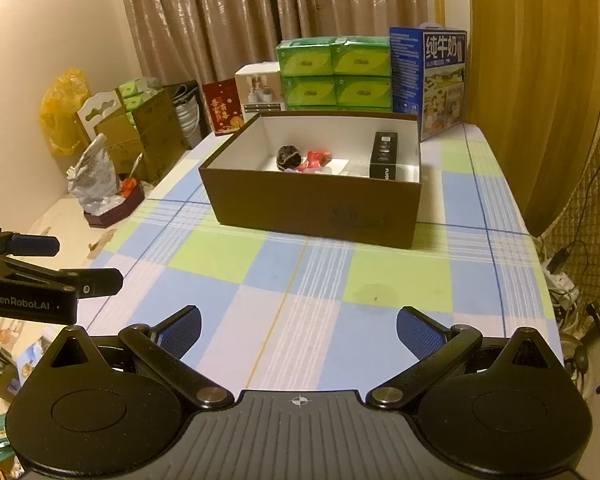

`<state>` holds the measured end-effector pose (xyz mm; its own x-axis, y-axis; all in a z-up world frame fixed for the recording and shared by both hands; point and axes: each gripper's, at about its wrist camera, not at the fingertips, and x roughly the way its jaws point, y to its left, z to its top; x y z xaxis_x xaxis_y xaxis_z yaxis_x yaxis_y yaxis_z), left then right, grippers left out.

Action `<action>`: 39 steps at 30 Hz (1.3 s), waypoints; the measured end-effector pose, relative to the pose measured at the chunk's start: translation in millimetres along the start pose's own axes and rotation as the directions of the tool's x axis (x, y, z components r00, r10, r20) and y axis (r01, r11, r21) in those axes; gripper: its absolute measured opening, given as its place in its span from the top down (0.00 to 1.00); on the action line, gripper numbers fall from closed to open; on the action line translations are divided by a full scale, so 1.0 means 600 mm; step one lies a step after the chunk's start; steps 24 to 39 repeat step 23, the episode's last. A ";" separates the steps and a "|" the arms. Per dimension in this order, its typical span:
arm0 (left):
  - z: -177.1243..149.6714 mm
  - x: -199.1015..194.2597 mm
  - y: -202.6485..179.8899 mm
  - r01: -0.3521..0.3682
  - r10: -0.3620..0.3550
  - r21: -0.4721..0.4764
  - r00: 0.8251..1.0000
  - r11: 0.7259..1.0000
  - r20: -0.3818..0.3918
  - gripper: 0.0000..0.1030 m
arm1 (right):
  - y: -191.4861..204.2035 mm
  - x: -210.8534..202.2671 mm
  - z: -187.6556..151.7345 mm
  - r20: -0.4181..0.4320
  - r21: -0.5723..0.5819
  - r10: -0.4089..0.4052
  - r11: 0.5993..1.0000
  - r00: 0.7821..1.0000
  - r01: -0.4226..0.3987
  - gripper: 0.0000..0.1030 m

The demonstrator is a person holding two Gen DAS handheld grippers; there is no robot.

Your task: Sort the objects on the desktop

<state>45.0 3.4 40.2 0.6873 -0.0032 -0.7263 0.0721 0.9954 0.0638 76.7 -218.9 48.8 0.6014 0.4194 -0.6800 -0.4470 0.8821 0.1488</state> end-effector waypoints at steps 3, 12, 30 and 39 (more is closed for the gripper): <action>-0.002 -0.001 0.000 0.000 0.000 -0.001 1.000 1.000 0.001 0.01 | 0.000 -0.001 0.000 -0.001 -0.002 -0.003 1.000 1.000 0.003 0.02; -0.010 0.000 0.000 -0.001 0.001 -0.008 1.000 1.000 -0.005 0.01 | 0.003 0.000 -0.002 -0.006 -0.004 -0.003 1.000 1.000 0.003 0.02; -0.009 0.006 0.005 -0.001 0.001 -0.012 1.000 1.000 -0.001 0.01 | 0.005 0.008 -0.001 -0.014 0.002 -0.001 1.000 1.000 0.001 0.02; -0.009 0.006 0.005 -0.001 0.001 -0.012 1.000 1.000 -0.001 0.01 | 0.005 0.008 -0.001 -0.014 0.002 -0.001 1.000 1.000 0.001 0.02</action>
